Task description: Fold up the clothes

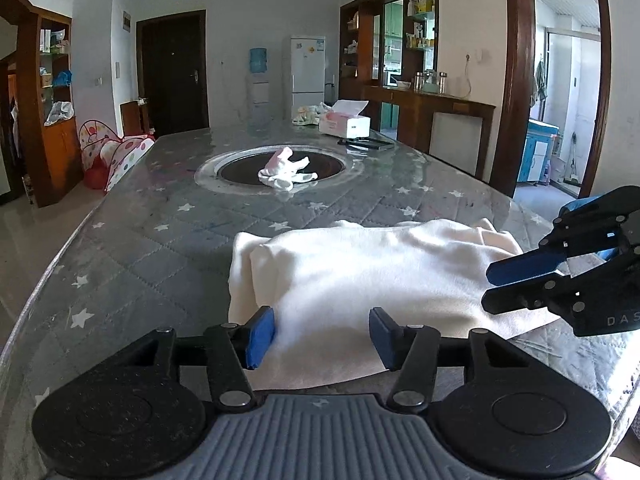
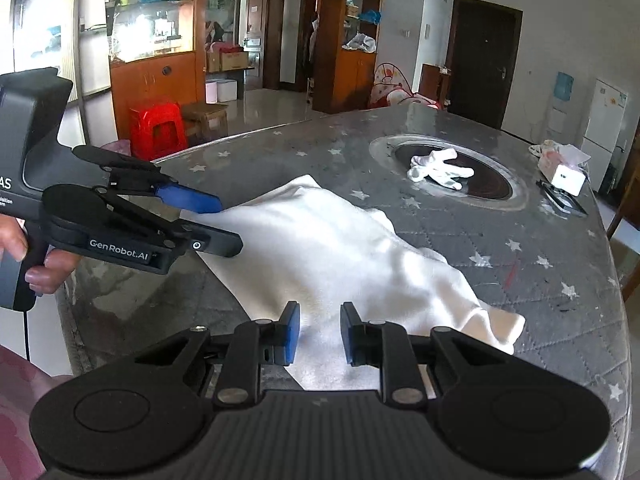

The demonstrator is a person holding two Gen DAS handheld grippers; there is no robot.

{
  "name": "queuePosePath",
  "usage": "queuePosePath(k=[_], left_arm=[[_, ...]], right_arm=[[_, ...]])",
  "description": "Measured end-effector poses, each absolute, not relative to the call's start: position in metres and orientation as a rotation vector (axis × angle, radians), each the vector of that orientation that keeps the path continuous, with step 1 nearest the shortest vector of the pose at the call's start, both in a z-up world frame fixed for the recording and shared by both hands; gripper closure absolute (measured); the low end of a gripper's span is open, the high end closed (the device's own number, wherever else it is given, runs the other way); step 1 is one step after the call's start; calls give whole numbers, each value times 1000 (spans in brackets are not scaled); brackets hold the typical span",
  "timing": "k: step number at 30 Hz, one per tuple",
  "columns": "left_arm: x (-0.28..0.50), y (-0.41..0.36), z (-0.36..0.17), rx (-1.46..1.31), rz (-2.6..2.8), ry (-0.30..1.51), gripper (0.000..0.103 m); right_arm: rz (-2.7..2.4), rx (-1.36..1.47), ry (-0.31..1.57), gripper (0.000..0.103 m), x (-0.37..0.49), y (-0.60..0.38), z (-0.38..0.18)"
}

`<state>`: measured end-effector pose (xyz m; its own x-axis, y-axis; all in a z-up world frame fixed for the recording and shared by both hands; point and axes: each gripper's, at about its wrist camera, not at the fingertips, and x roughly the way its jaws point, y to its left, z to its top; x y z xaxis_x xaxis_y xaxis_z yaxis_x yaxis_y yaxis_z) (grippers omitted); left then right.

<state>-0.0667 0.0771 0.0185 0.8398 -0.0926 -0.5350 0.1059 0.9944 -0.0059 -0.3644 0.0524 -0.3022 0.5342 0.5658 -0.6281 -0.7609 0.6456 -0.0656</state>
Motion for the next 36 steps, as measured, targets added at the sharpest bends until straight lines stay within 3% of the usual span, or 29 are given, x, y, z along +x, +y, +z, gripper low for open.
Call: queuePosePath(k=[36], left_arm=[[-93, 58, 35, 24, -59, 542, 43]], right_arm=[[736, -290, 555, 76, -390, 15, -301]])
